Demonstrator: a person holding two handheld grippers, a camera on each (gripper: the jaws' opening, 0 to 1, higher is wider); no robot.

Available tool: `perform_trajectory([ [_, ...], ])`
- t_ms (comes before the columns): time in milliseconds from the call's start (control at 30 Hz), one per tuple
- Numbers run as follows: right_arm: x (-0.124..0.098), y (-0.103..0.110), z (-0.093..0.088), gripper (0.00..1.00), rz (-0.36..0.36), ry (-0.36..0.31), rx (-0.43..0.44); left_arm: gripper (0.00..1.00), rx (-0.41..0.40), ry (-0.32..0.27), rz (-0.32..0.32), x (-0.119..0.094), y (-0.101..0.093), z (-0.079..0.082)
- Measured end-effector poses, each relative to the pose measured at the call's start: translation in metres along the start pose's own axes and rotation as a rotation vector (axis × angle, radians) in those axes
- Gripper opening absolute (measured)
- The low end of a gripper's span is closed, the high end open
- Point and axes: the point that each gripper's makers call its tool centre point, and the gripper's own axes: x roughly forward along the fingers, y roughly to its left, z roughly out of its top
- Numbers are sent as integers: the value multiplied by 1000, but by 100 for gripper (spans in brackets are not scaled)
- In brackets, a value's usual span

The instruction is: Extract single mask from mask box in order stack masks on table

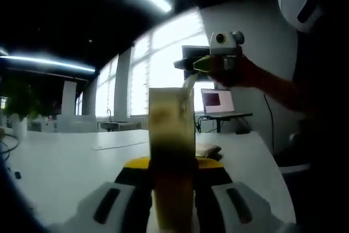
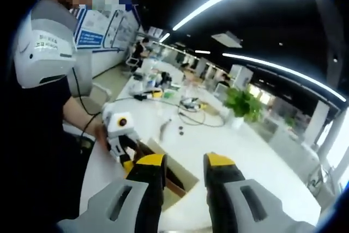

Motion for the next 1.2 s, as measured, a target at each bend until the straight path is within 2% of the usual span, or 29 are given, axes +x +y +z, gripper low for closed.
perform_trajectory([
  [167,9,5,-5,24,48,54,-27,31,0,0,0,0,0,0],
  [433,21,14,-4,23,113,99,-70,31,0,0,-1,0,-1,0],
  [567,28,18,-8,20,148,143,-124,31,1,0,-1,0,-1,0],
  [733,36,28,-9,19,192,174,-152,31,2,0,-2,0,-1,0],
  [867,41,33,-18,19,202,219,-184,31,1,0,-2,0,-1,0],
  [1200,45,33,-24,15,215,251,-207,31,1,0,-3,0,0,1],
])
